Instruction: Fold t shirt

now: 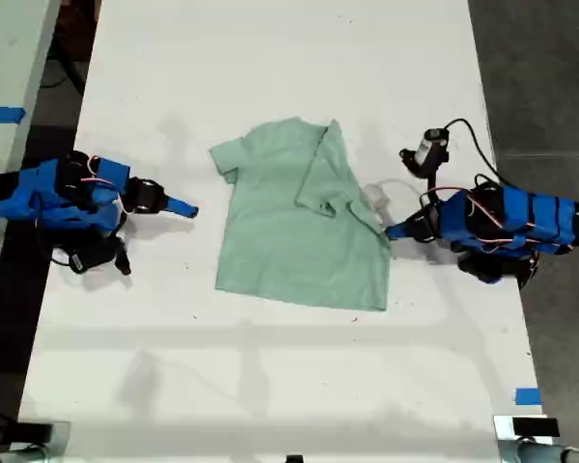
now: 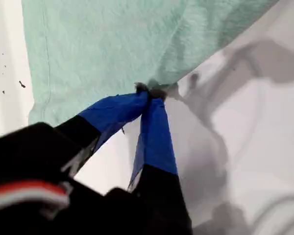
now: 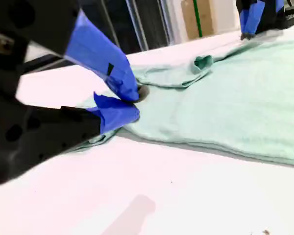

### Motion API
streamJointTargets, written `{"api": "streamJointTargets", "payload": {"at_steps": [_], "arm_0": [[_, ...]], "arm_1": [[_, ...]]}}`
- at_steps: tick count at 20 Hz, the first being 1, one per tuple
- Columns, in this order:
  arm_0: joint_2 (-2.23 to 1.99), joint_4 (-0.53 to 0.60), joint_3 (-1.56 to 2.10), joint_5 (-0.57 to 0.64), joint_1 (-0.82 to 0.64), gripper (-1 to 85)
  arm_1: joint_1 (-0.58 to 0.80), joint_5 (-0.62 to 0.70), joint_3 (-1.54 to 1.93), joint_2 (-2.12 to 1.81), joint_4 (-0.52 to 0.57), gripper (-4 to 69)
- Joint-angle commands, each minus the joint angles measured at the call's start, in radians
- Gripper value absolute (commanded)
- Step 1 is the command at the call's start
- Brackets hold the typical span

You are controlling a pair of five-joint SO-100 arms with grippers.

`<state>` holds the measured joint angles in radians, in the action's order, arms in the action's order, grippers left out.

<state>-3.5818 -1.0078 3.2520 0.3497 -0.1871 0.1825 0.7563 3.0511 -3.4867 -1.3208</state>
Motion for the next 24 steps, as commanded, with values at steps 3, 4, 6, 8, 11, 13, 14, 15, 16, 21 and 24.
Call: {"api": "streamJointTargets", "payload": {"at_steps": [3,4,6,8,11,13,14,15,16,21,24], "arm_0": [[-0.017,0.209,0.034,0.153,-0.417,-0.3],[-0.017,0.209,0.034,0.152,-0.417,-0.3],[-0.017,0.204,0.031,0.147,-0.42,-0.3],[-0.017,0.21,0.0,0.15,-0.44,-0.3],[0.169,0.169,-0.186,0.166,-0.569,-0.3],[0.673,0.183,-0.428,0.212,-0.618,-0.3],[0.891,0.169,-0.561,0.232,-0.63,-0.3],[1.068,0.143,-0.692,0.253,-0.634,0.4],[1.223,0.117,-0.807,0.265,-0.64,12.7],[1.692,0.017,-1.17,0.336,-0.666,27.3],[1.83,0.015,-1.258,0.387,-0.715,27.2]], "arm_1": [[-0.005,0.017,0.06,-0.015,-0.005,0.8],[-0.005,0.017,0.06,-0.015,-0.005,0.8],[-0.005,0.017,0.06,-0.015,-0.005,0.8],[-0.005,0.017,0.06,-0.015,-0.005,0.8],[-0.005,0.017,0.06,-0.015,-0.005,0.8],[-0.005,0.017,0.06,-0.015,-0.005,0.8],[-0.005,0.017,0.06,-0.015,-0.005,0.8],[-0.005,0.017,0.06,-0.015,-0.005,0.8],[-0.005,0.017,0.06,-0.015,-0.005,0.8],[-0.005,0.017,0.06,-0.015,-0.005,0.8],[-0.005,0.017,0.06,-0.015,-0.005,0.8]]}}
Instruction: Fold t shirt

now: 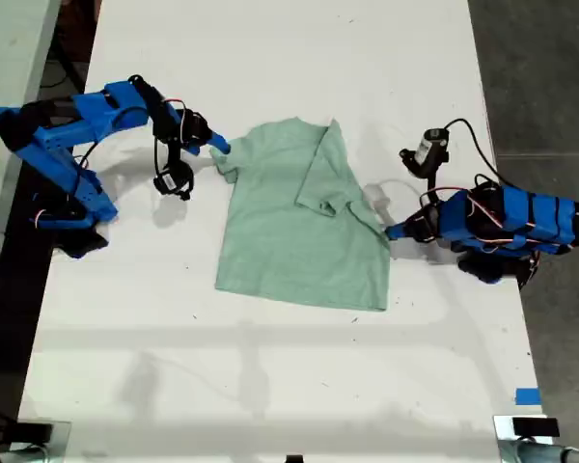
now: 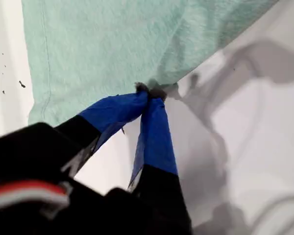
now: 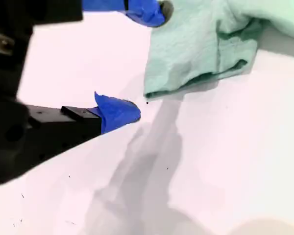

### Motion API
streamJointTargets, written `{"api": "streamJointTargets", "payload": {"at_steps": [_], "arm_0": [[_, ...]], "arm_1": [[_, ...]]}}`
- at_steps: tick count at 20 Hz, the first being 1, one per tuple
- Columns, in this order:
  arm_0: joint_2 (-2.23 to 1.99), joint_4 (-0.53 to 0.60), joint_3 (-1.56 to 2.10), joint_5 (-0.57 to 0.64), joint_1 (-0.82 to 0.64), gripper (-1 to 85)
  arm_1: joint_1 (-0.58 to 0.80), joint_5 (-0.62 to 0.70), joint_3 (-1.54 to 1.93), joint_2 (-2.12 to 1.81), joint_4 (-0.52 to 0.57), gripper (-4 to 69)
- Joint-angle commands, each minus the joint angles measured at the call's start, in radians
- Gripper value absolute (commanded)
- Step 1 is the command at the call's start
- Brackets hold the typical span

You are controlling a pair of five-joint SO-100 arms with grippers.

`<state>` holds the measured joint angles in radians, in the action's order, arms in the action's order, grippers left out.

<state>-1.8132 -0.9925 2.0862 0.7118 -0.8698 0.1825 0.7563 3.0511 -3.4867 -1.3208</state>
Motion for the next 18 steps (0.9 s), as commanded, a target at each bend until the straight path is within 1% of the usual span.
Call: {"api": "streamJointTargets", "payload": {"at_steps": [1,3,4,5,6,7,8,9,13,15,17,18], "arm_0": [[0.12,-0.003,-0.123,0.029,-0.035,27.2],[0.23,-0.003,-0.178,0.031,-0.034,26.1],[0.285,0.005,-0.207,0.043,-0.029,22.3],[0.344,0.006,-0.245,0.051,-0.017,14.8],[0.397,0.002,-0.284,0.049,-0.005,3.4],[0.431,-0.005,-0.302,0.035,0.0,-0.2],[0.44,-0.018,-0.304,0.021,0.002,-0.2],[0.434,-0.06,-0.298,-0.009,-0.006,-0.2],[0.245,-0.183,-0.238,-0.109,-0.034,-0.3],[0.186,-0.25,-0.336,-0.11,0.003,-0.3],[0.179,-0.299,-0.489,-0.097,0.089,-0.3],[0.195,-0.304,-0.568,-0.081,0.141,-0.3]], "arm_1": [[-0.005,0.017,0.06,-0.015,-0.005,0.8],[-0.005,0.017,0.06,-0.015,-0.005,0.8],[-0.005,0.017,0.06,-0.015,-0.005,0.8],[-0.005,0.017,0.06,-0.015,-0.005,0.8],[-0.005,0.017,0.06,-0.015,-0.005,0.8],[-0.003,0.017,0.06,-0.015,-0.005,0.8],[-0.003,0.017,0.06,-0.015,-0.005,0.8],[-0.003,0.017,0.06,-0.015,-0.005,0.8],[-0.003,0.017,0.06,-0.015,-0.006,0.8],[-0.003,0.017,0.06,-0.015,-0.006,0.8],[-0.003,0.017,0.06,-0.015,-0.006,0.8],[-0.003,0.017,0.06,-0.015,-0.006,0.8]]}}
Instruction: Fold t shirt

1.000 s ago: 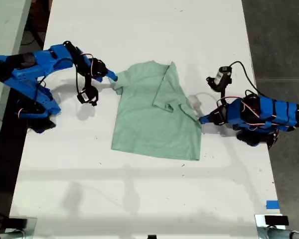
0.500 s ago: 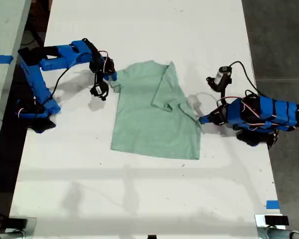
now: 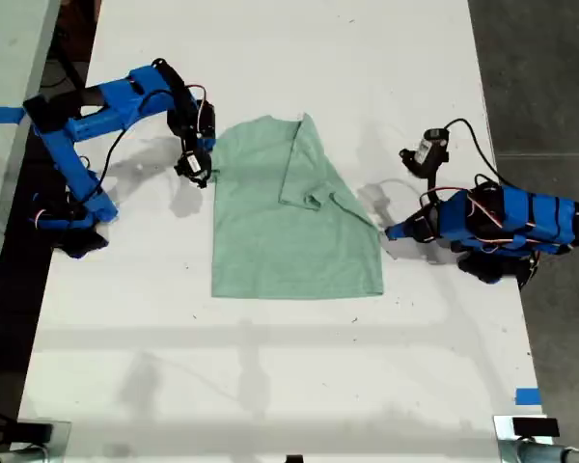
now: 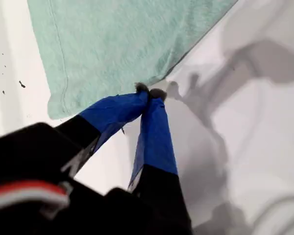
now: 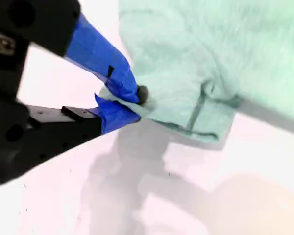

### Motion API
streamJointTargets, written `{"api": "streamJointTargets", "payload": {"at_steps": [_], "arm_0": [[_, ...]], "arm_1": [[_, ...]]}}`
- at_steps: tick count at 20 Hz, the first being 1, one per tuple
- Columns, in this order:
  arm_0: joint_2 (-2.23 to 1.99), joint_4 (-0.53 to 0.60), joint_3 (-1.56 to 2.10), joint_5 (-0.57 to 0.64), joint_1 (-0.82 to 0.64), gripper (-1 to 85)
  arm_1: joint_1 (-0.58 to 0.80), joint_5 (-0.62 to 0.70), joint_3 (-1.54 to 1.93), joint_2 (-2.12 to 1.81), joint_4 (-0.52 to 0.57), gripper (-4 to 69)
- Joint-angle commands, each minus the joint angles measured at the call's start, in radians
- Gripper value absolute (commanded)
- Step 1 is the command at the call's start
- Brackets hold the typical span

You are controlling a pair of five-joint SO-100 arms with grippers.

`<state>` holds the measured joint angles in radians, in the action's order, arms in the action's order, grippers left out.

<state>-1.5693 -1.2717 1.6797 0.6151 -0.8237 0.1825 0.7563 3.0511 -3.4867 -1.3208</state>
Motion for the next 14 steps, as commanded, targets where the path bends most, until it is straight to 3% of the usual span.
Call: {"api": "streamJointTargets", "payload": {"at_steps": [1,6,8,11,14], "arm_0": [[-0.023,-0.028,-0.238,0.018,0.15,-0.3],[0.276,-0.041,-0.68,0.005,0.411,-0.3],[0.367,0.018,-0.71,0.02,0.468,-0.3],[0.413,0.031,-0.71,0.029,0.509,17.5],[0.258,-0.04,-0.693,0.041,0.479,16.7]], "arm_1": [[-0.003,0.017,0.06,-0.015,-0.006,0.8],[-0.003,0.017,0.06,-0.015,-0.006,0.8],[-0.003,0.017,0.06,-0.015,-0.006,0.8],[-0.003,0.017,0.06,-0.015,-0.006,0.8],[-0.003,0.017,0.06,-0.015,-0.006,0.8]]}}
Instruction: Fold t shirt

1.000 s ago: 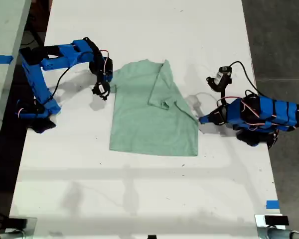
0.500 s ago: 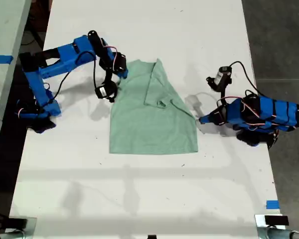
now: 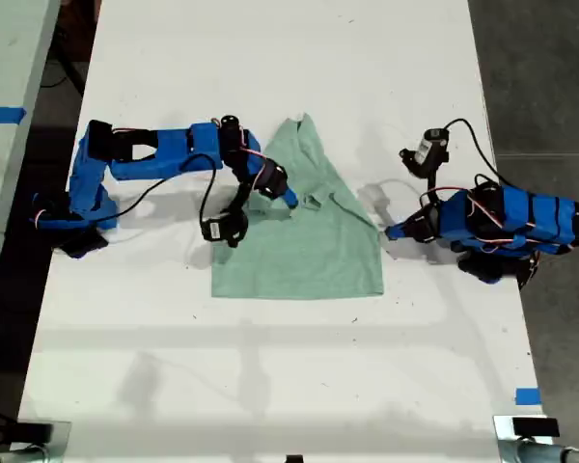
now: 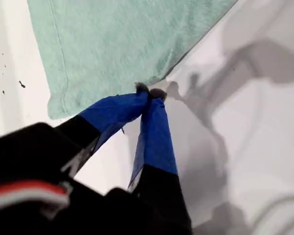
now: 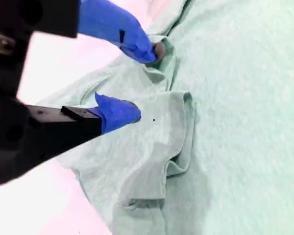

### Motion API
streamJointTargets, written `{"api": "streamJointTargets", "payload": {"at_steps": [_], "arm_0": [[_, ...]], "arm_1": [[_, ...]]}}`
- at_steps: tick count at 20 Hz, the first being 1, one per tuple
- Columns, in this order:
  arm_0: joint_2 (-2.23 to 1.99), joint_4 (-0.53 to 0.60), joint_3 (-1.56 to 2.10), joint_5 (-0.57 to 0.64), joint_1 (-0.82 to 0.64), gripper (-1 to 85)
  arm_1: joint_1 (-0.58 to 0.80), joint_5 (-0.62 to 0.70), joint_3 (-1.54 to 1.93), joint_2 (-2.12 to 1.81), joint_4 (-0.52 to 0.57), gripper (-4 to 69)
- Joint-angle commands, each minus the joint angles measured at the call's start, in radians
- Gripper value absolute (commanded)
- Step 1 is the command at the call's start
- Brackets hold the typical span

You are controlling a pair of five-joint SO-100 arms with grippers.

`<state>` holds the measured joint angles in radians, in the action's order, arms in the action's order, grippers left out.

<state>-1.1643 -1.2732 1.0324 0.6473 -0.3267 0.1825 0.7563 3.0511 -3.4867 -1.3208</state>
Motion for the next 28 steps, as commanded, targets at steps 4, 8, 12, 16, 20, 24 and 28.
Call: {"api": "streamJointTargets", "payload": {"at_steps": [4,8,12,16,20,24,28], "arm_0": [[-0.638,-0.098,0.144,-0.041,-0.199,-0.2],[-1.301,0.186,0.816,-0.086,-0.224,-0.3],[-1.901,0.449,1.649,-0.183,-0.229,-0.3],[-2.408,0.468,2.128,-0.106,-0.241,-0.3],[-2.434,0.525,2.243,-0.092,-0.259,-0.3],[-2.434,0.486,2.256,-0.156,-0.302,-0.3],[-2.434,0.465,2.258,-0.209,-0.296,-0.3]], "arm_1": [[-0.003,0.017,0.06,-0.015,-0.006,0.8],[-0.003,0.017,0.06,-0.015,-0.006,0.8],[-0.003,0.017,0.06,-0.015,-0.006,0.8],[-0.003,0.017,0.06,-0.015,-0.006,0.8],[0.0,0.023,0.058,-0.015,-0.008,0.9],[0.002,0.025,0.058,-0.015,-0.008,0.9],[0.002,0.025,0.058,-0.015,-0.008,0.9]]}}
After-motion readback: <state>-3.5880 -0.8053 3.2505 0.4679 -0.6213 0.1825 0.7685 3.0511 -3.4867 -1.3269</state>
